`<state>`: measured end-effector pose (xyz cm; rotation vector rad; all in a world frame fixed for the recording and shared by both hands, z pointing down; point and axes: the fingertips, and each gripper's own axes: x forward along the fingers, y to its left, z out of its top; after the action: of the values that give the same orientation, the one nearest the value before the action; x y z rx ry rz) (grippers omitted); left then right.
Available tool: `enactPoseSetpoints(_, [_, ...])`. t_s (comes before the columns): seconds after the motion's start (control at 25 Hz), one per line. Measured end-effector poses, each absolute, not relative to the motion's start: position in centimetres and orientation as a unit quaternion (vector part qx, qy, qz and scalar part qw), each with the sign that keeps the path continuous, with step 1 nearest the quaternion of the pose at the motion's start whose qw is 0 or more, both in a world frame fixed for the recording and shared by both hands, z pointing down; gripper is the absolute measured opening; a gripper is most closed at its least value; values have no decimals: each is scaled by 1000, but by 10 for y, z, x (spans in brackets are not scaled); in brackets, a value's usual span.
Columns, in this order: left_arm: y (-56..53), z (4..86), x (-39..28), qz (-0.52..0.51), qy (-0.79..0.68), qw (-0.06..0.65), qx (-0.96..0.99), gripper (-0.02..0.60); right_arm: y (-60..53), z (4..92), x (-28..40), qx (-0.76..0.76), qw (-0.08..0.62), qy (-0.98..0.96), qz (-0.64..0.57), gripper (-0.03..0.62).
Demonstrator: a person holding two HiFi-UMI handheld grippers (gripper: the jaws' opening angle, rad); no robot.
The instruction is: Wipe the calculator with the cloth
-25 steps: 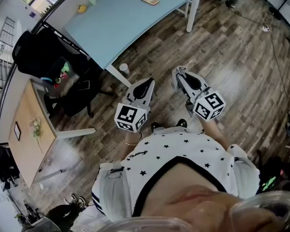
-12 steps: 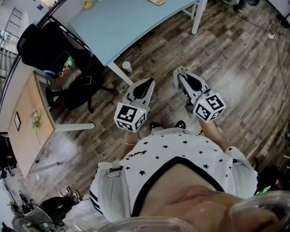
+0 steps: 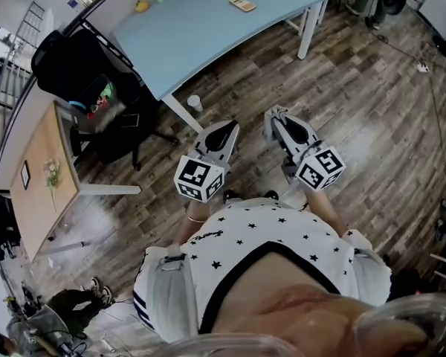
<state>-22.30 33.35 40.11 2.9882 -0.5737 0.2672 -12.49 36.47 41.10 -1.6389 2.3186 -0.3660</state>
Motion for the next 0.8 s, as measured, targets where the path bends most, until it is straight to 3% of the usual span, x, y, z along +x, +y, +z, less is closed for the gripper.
enactPoseSetpoints(0.8, [349, 411, -153, 95, -143, 44, 984, 31, 397, 425, -57, -598, 147, 776, -139, 48])
